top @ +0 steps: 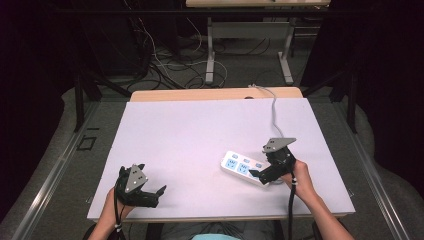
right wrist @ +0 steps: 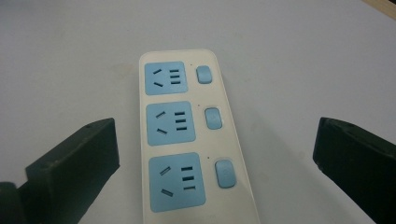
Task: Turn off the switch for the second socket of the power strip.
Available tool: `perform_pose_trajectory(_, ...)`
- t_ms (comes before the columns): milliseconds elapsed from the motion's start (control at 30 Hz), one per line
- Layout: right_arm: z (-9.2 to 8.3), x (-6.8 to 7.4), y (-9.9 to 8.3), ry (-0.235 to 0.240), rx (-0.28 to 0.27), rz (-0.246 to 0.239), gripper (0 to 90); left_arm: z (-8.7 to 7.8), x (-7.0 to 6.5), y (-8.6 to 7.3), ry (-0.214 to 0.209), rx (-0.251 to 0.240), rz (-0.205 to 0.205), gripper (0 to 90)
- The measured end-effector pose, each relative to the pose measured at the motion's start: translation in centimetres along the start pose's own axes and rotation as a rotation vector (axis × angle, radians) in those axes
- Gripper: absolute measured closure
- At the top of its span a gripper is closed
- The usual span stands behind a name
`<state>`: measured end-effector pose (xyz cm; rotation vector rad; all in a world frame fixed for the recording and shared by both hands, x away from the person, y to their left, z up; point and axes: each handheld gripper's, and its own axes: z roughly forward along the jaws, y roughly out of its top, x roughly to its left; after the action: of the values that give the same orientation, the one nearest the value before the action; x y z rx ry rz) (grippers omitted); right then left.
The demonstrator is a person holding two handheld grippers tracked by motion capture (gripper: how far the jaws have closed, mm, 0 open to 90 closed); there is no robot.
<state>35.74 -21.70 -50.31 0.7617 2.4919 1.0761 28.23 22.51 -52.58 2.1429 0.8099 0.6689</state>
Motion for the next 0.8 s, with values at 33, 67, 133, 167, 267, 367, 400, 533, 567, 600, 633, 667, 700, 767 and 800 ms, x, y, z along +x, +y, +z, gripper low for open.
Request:
perform_pose_trajectory(33, 0.1, 0.0, 0.1, -0.001, 0.001, 0.0, 0.0, 0.0, 0.0, 0.0, 0.001, 0.0, 0.001, 0.0)
perform_pose_trajectory(67, 0.2, 0.0, 0.1, -0.001, 0.003, -0.001, 0.0, 0.0, 0.0, 0.0, 0.001, -0.001, 0.0, 0.0)
perform_pose_trajectory(133, 0.4, 0.0, 0.3, 0.004, 0.006, -0.001, 0.0, 0.0, 0.0, 0.0, 0.001, -0.001, 0.0, 0.0)
perform_pose_trajectory(167, 0.5, 0.0, 0.3, 0.0, 0.006, -0.003, 0.0, 0.0, 0.0, 0.0, 0.0, -0.001, 0.0, 0.0)
perform_pose_trajectory(267, 0.9, 0.0, 0.5, 0.004, -0.014, -0.004, 0.0, -0.1, 0.0, 0.0, 0.009, -0.005, 0.0, 0.0)
perform_pose_trajectory(367, 0.8, -0.1, 0.6, 0.011, 0.012, -0.006, 0.0, -0.1, 0.0, 0.0, 0.009, -0.01, -0.002, 0.0)
perform_pose_trajectory(400, 0.9, -0.1, 0.7, 0.005, 0.007, -0.01, 0.0, -0.1, 0.0, 0.0, 0.01, -0.009, -0.005, 0.1)
perform_pose_trajectory(533, 1.1, -0.3, 0.8, 0.002, 0.009, -0.005, 0.0, -0.1, 0.0, 0.0, 0.011, -0.011, -0.002, 0.0)
perform_pose_trajectory(567, 1.2, -0.3, 0.8, 0.011, 0.012, -0.006, 0.0, -0.1, 0.0, 0.0, 0.012, -0.007, -0.001, 0.1)
perform_pose_trajectory(600, 1.3, -0.3, 0.8, 0.002, 0.001, 0.001, 0.0, -0.1, 0.0, 0.1, 0.012, -0.007, -0.001, 0.1)
perform_pose_trajectory(633, 1.3, -0.4, 0.9, 0.004, 0.003, -0.005, 0.0, -0.1, 0.0, 0.1, 0.013, -0.008, -0.002, 0.0)
perform_pose_trajectory(667, 1.3, -0.4, 0.9, 0.006, 0.001, -0.005, 0.0, -0.1, 0.0, 0.1, 0.014, -0.009, -0.002, 0.1)
perform_pose_trajectory(700, 1.5, -0.5, 1.0, -0.008, -0.022, -0.001, 0.0, -0.1, 0.0, 0.1, 0.013, -0.009, -0.004, 0.0)
perform_pose_trajectory(767, 1.4, -0.5, 1.1, -0.001, -0.007, -0.001, 0.0, -0.1, 0.0, 0.1, 0.012, -0.012, -0.003, 0.1)
perform_pose_trajectory(800, 1.5, -0.5, 1.2, 0.001, -0.009, 0.0, 0.0, -0.1, 0.0, 0.1, 0.013, -0.012, -0.004, 0.0)
